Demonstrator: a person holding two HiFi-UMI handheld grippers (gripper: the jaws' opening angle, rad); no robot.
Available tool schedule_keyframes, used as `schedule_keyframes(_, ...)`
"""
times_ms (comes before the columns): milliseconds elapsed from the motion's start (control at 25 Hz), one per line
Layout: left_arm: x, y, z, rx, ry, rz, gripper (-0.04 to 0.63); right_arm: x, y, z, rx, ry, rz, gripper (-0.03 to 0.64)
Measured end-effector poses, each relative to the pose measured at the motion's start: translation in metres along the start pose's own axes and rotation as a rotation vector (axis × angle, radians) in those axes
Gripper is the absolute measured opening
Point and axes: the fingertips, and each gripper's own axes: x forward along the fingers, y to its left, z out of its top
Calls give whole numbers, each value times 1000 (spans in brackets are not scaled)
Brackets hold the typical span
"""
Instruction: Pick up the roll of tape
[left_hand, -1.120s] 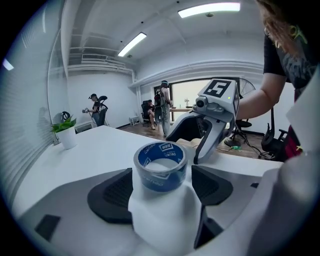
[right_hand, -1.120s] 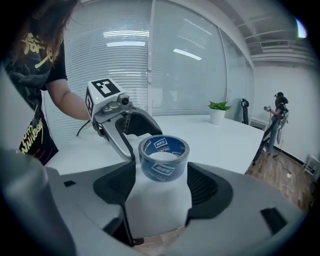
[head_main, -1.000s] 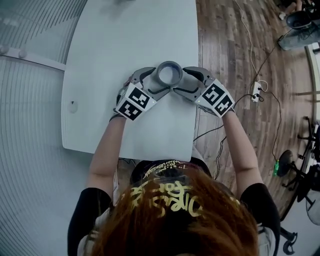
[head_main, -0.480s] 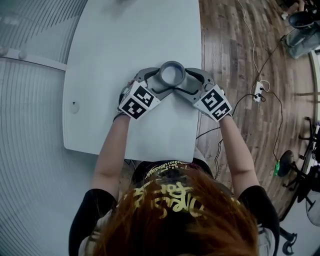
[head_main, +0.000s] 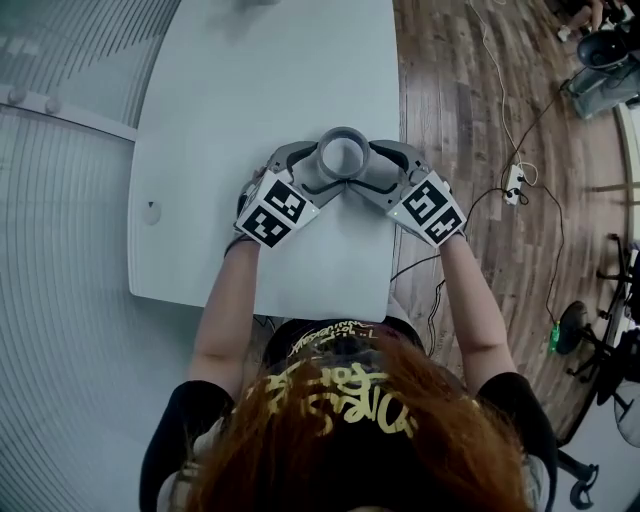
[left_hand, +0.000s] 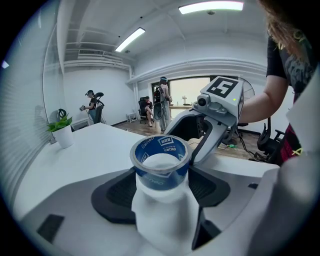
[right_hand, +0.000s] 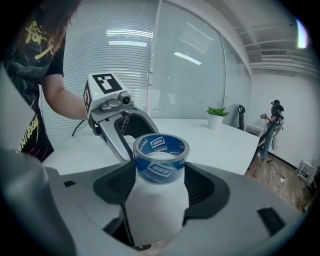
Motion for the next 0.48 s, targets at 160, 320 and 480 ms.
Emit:
schedule_keyframes(160,-12,-4,14,12,-17,7,324,-12,2,14,-8,-22,-5,304)
schedule_keyframes(320,-31,-9,24,23,-35,23,323,-22,11,31,-7,-45,2,304)
schedule_keyframes(480,-50,-13,34,37,-39,33,323,-31,19,47,6,-71,8,304)
